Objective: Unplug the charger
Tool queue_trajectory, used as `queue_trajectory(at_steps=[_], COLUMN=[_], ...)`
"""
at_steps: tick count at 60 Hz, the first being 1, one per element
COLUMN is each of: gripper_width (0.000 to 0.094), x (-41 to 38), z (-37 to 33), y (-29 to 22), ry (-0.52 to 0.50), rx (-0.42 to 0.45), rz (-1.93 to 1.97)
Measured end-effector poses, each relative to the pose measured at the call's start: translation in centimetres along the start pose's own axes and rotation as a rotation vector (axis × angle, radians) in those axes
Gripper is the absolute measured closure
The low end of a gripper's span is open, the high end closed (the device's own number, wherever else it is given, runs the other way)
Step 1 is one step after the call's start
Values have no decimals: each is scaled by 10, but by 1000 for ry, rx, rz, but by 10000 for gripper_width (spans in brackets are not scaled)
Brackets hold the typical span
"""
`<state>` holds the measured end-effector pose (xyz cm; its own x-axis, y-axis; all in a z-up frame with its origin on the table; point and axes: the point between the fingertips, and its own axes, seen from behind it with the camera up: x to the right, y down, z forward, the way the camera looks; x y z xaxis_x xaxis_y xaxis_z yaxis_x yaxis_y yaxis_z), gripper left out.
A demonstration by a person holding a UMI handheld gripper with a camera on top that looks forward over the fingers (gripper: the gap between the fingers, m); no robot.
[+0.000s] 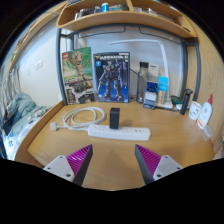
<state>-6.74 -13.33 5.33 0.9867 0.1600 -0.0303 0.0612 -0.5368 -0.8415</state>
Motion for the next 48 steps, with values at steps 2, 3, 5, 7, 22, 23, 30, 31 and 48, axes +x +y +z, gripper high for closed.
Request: queue_trajectory(at_steps=[2, 3, 5, 7, 22, 23, 30, 31, 48], gripper_width=[83, 88, 109, 121, 621, 670, 767, 775, 821], x=[-3, -4, -5, -5, 12, 12, 14, 14, 70], z=[18, 26, 42, 57, 133, 135, 136, 137, 44], y=[-8, -13, -23, -33, -67, -67, -68, -68, -294], ry=[11, 17, 34, 47, 147, 146, 136, 134, 147], rx=[4, 7, 19, 34, 57, 56, 49, 50, 385], rz=[9, 14, 27, 37, 68, 64, 75, 75, 78])
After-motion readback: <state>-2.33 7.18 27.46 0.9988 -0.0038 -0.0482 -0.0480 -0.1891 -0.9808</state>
